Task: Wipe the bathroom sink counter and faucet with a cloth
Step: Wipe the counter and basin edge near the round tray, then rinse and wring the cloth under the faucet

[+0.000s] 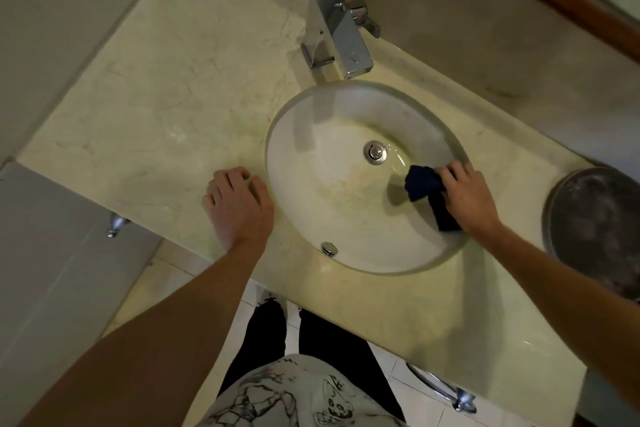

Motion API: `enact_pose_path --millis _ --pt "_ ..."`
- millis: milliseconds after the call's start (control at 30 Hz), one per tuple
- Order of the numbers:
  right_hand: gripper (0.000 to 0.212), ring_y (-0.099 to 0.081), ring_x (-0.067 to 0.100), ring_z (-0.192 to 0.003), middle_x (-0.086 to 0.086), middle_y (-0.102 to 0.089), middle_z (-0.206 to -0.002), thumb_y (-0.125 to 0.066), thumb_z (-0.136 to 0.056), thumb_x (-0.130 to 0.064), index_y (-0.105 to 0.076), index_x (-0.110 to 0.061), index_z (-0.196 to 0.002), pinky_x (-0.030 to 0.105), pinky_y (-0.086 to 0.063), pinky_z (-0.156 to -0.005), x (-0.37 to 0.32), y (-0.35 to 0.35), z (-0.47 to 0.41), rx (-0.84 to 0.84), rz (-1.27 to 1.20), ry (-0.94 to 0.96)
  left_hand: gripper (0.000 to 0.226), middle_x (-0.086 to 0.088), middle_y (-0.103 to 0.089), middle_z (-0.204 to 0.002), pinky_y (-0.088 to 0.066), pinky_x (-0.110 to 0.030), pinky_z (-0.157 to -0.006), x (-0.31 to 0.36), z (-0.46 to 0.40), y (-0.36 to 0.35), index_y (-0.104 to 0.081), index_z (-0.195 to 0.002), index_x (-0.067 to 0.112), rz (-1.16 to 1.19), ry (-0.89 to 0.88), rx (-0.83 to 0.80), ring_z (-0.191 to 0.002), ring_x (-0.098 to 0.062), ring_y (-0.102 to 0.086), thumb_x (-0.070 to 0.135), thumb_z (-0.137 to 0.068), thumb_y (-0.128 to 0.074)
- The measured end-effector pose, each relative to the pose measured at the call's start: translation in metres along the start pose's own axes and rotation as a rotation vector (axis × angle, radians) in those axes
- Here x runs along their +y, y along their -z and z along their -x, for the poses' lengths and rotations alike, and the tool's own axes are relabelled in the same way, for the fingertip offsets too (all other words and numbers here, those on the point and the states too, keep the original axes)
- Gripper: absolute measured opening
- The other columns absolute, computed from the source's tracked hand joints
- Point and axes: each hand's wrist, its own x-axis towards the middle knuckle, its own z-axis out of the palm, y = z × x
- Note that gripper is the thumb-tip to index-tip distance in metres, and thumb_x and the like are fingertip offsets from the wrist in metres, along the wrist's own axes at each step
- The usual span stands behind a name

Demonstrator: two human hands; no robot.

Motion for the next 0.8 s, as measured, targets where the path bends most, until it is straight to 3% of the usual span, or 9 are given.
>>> enact_pose_path --millis 200,300,367,467,533,567,633,700,800 --pt "0.029 -0.06 0.018 -0.097 0.009 -0.061 -0.112 -0.063 -0.093 -0.005 -0.051 -0.013 -0.119 0.033 -0.048 -0.084 -0.041 0.025 0.027 0.246 -0.872 -0.494 0.027 -0.008 -0.055 -0.111 -0.035 -0.043 -0.088 0.001 0.0 0.004 -0.056 -0.108 0.014 0.074 0.022 -0.007 -0.102 -0.03 -0.052 0.036 -0.098 -0.044" --pt "0.028 -0.062 -0.001 -0.089 -0.002 -0.063 -0.109 -0.062 -0.096 -0.004 -0.053 -0.013 -0.122 0.024 -0.049 -0.082 -0.063 0.047 0.027 0.275 -1.257 -0.64 0.032 -0.006 -0.056 -0.114 -0.037 -0.044 -0.096 0.014 0.005 0.01 -0.059 -0.113 0.013 0.296 0.063 -0.008 -0.106 -0.028 -0.054 0.036 -0.091 -0.053" --pt "0.037 -0.064 -0.003 -0.095 -0.002 -0.066 -0.115 -0.062 -0.096 -0.004 -0.054 -0.011 -0.131 0.02 -0.049 -0.084 -0.075 0.058 0.025 0.321 -1.403 -0.676 0.039 -0.001 -0.056 -0.119 -0.043 -0.047 -0.101 0.045 0.018 0.017 -0.058 -0.119 0.016 0.499 -0.044 -0.121 -0.104 -0.019 -0.054 0.04 -0.089 -0.058" --pt "0.037 -0.066 -0.007 -0.095 -0.003 -0.067 -0.115 -0.062 -0.096 0.002 -0.055 -0.013 -0.129 0.016 -0.05 -0.083 -0.1 0.075 0.023 0.397 -1.496 -0.651 0.069 0.008 -0.05 -0.139 -0.04 -0.034 -0.109 0.118 0.04 0.033 -0.045 -0.142 0.024 0.742 -0.19 -0.495 -0.124 -0.006 -0.049 0.053 -0.084 -0.07" --pt "0.036 -0.067 -0.004 -0.094 -0.005 -0.068 -0.11 -0.062 -0.094 0.006 -0.055 -0.014 -0.123 0.019 -0.052 -0.081 -0.114 0.079 0.021 0.389 -1.499 -0.568 0.096 0.021 -0.044 -0.144 -0.035 -0.017 -0.111 0.165 0.046 0.042 -0.029 -0.154 0.024 0.816 -0.196 -0.747 -0.127 0.015 -0.042 0.046 -0.078 -0.084" --pt "0.034 -0.069 0.0 -0.093 -0.005 -0.069 -0.108 -0.063 -0.095 0.004 -0.056 -0.013 -0.122 0.021 -0.054 -0.079 -0.12 0.079 0.021 0.36 -1.496 -0.529 0.105 0.029 -0.044 -0.138 -0.037 -0.01 -0.106 0.182 0.047 0.042 -0.024 -0.157 0.024 0.847 -0.205 -0.827 -0.119 0.026 -0.041 0.035 -0.075 -0.089" --pt "0.032 -0.07 0.009 -0.096 -0.001 -0.071 -0.108 -0.059 -0.095 0.004 -0.058 -0.012 -0.124 0.029 -0.058 -0.077 -0.121 0.078 0.021 0.279 -1.492 -0.448 0.117 0.036 -0.045 -0.129 -0.044 -0.007 -0.098 0.203 0.042 0.037 -0.02 -0.16 0.024 0.889 -0.226 -0.828 -0.113 0.028 -0.047 0.022 -0.069 -0.094" --pt "0.041 -0.069 0.015 -0.106 0.002 -0.071 -0.115 -0.056 -0.093 0.009 -0.061 -0.012 -0.127 0.033 -0.058 -0.087 -0.111 0.073 0.016 0.206 -1.476 -0.322 0.102 0.028 -0.058 -0.125 -0.051 -0.016 -0.098 0.208 0.034 0.031 -0.04 -0.151 0.027 0.871 -0.209 -0.74 -0.115 0.013 -0.058 0.026 -0.065 -0.096" --pt "0.046 -0.066 0.017 -0.114 0.001 -0.072 -0.121 -0.068 -0.088 0.008 -0.064 -0.011 -0.13 0.028 -0.053 -0.097 -0.094 0.064 0.005 0.002 -1.531 -0.145 0.052 0.01 -0.074 -0.103 -0.058 -0.035 -0.094 0.204 0.025 0.021 -0.069 -0.114 0.024 0.86 -0.132 -0.674 -0.099 -0.006 -0.07 0.022 -0.068 -0.093"
